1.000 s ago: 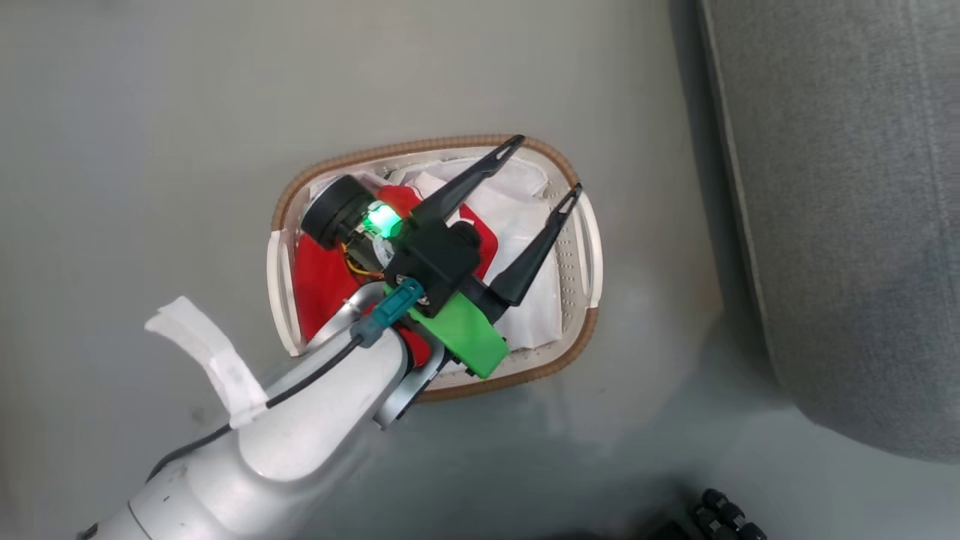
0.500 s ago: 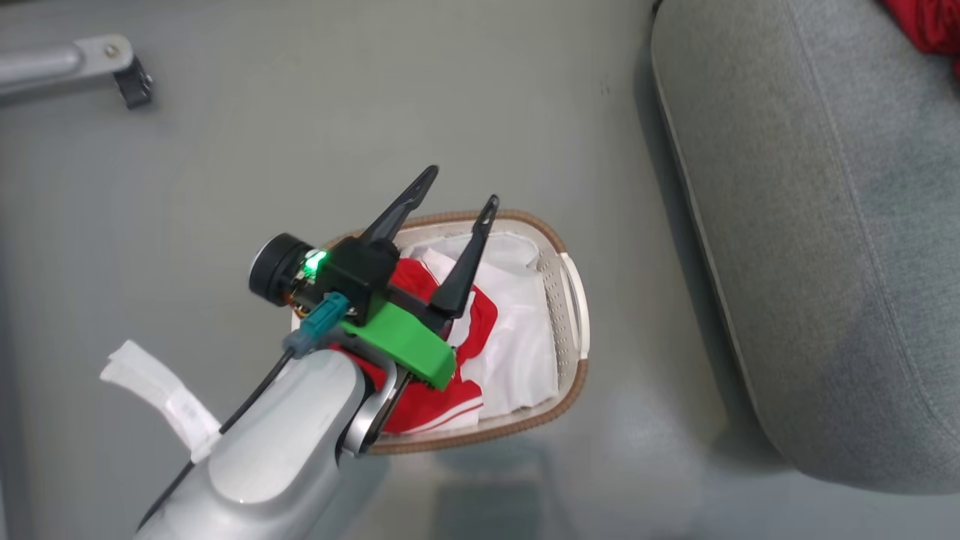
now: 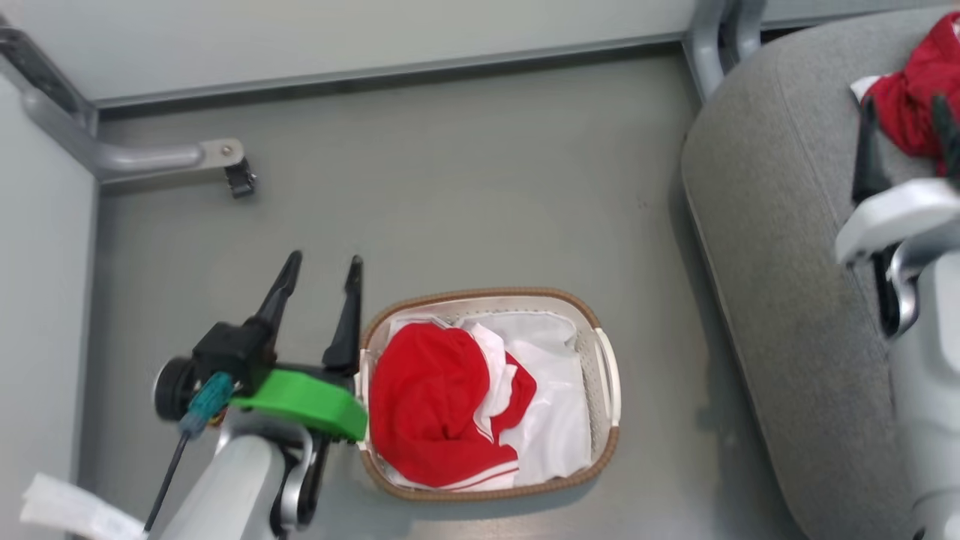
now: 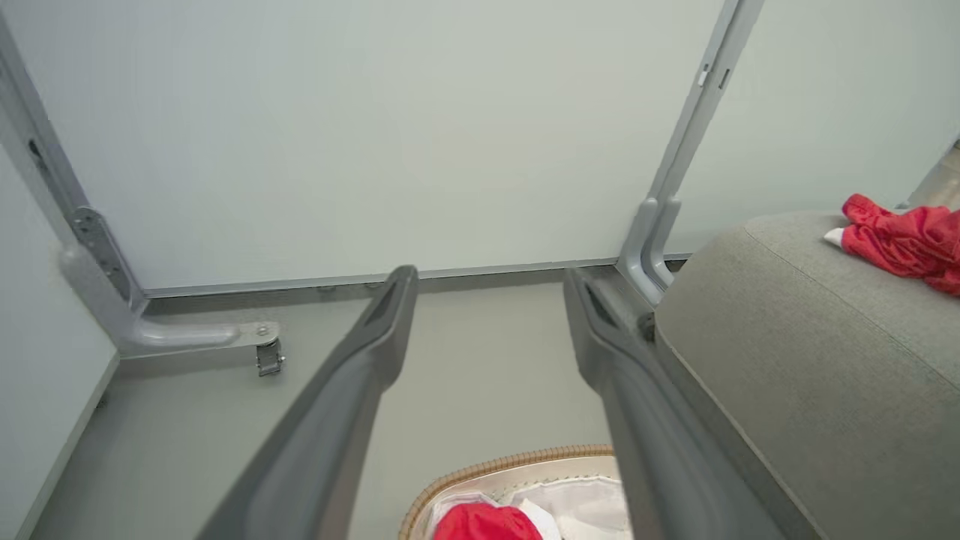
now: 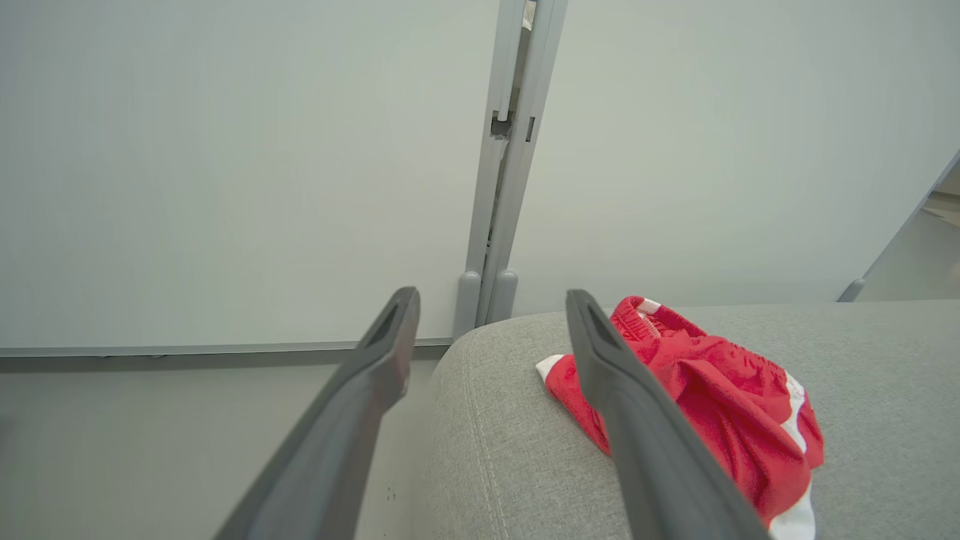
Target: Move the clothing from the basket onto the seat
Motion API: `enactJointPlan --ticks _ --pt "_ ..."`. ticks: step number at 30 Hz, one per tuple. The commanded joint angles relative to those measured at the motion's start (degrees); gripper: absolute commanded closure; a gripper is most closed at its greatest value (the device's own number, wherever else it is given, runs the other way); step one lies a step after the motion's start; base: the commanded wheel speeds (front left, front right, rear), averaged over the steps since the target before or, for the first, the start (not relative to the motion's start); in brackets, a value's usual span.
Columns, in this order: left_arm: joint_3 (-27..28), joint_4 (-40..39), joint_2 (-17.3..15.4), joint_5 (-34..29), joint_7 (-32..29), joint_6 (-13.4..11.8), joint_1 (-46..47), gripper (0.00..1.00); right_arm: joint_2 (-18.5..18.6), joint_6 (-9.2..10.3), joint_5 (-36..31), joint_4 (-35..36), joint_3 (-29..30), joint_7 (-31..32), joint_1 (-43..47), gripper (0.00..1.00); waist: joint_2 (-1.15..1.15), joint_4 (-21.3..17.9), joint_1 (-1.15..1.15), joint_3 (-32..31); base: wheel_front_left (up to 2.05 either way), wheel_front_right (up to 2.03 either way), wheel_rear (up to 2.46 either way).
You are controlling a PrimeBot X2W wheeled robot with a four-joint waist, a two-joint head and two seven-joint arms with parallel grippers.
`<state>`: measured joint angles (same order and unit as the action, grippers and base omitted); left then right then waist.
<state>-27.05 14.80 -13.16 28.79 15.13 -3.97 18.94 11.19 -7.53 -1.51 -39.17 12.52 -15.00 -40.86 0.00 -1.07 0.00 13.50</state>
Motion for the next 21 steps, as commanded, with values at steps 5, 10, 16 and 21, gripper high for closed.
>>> enactJointPlan --ticks 5,10,16,21 --pt "7.8 -1.0 1.8 -1.8 0.0 -0.3 -8.7 0.0 -4.5 0.08 1.1 8.7 -1.1 -0.3 12.3 0.0 0.0 4.8 0.0 -5.8 0.0 0.0 0.0" --pt "13.0 -1.5 3.4 -3.9 0.0 1.1 -15.0 0.0 -7.5 0.08 1.9 16.0 -3.0 -0.3 22.4 0.0 0.0 6.0 0.0 -7.8 0.0 0.0 0.0" --pt "16.3 -0.8 4.8 -7.5 0.0 2.8 -19.5 0.0 -8.2 0.08 6.9 20.9 -7.4 -0.3 31.2 0.0 0.0 6.6 0.0 -9.8 0.0 0.0 0.0" --pt "18.4 -0.4 6.6 -9.3 0.0 4.5 -21.8 0.0 -8.2 0.08 10.9 22.7 -11.2 -0.3 35.6 0.0 0.0 6.4 0.0 -11.2 0.0 0.0 0.0"
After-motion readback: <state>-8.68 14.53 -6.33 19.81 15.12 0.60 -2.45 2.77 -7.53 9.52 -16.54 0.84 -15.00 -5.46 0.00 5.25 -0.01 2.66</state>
